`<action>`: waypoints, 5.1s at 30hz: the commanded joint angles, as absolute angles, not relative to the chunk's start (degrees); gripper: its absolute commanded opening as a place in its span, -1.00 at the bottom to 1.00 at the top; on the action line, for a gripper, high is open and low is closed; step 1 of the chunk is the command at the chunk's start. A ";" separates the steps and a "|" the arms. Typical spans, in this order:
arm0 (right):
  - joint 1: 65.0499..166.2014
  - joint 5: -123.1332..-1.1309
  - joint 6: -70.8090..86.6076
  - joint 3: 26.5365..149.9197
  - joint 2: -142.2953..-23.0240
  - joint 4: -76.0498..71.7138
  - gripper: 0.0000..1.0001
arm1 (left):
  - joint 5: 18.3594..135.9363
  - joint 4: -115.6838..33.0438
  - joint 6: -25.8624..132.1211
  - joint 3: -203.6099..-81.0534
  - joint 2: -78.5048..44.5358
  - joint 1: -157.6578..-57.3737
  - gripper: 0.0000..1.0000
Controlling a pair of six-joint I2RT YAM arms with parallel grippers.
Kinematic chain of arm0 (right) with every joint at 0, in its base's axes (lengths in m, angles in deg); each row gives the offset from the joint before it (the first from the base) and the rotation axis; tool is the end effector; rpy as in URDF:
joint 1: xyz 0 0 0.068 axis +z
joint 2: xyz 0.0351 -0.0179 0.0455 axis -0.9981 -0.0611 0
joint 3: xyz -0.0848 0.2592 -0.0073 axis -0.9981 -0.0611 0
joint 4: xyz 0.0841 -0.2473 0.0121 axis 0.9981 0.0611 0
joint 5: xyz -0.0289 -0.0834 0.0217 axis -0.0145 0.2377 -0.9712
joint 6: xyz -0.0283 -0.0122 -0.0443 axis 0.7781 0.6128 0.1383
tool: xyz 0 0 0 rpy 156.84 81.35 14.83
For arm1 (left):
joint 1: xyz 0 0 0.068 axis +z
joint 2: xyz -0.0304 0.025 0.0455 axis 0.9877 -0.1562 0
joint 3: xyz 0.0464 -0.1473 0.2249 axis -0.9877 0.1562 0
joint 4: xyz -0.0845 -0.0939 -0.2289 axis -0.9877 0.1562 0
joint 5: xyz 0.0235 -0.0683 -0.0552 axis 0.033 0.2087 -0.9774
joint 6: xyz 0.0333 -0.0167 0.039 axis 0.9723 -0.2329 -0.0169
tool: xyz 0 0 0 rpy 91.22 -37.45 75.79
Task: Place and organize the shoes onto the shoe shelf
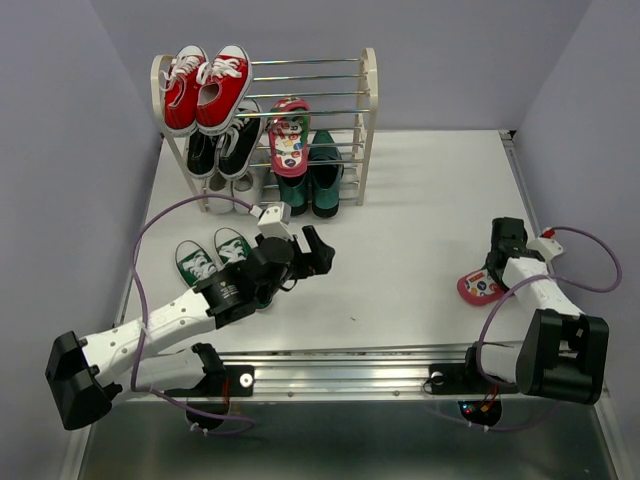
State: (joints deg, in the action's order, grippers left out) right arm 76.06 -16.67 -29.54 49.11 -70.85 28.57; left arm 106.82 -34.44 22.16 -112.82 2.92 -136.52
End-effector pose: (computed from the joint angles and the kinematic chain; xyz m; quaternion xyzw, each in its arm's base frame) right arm 0.2022 -0.0594 0.1864 0.4880 0.7855 -0.2405 0.2948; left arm 0.1380 -0.1779 0.3026 -0.0194 0.8003 -0.3398 0.4936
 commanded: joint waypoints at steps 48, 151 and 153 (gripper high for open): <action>125.52 -38.41 -2.59 67.26 -77.17 3.83 -0.99 | 117.58 -23.57 16.55 -106.55 19.75 -136.74 0.98; 128.69 3.87 -10.07 130.19 -119.61 -2.15 -0.91 | 120.74 -18.47 16.90 -105.85 29.33 -136.74 0.98; 128.69 4.13 -9.55 130.54 -120.31 -4.24 -0.91 | 120.83 -18.47 16.90 -105.85 29.42 -136.74 0.98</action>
State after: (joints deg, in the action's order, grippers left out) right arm 128.19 0.38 -9.82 126.24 -120.51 5.60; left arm 119.84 -16.93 16.20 -106.28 28.93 -136.52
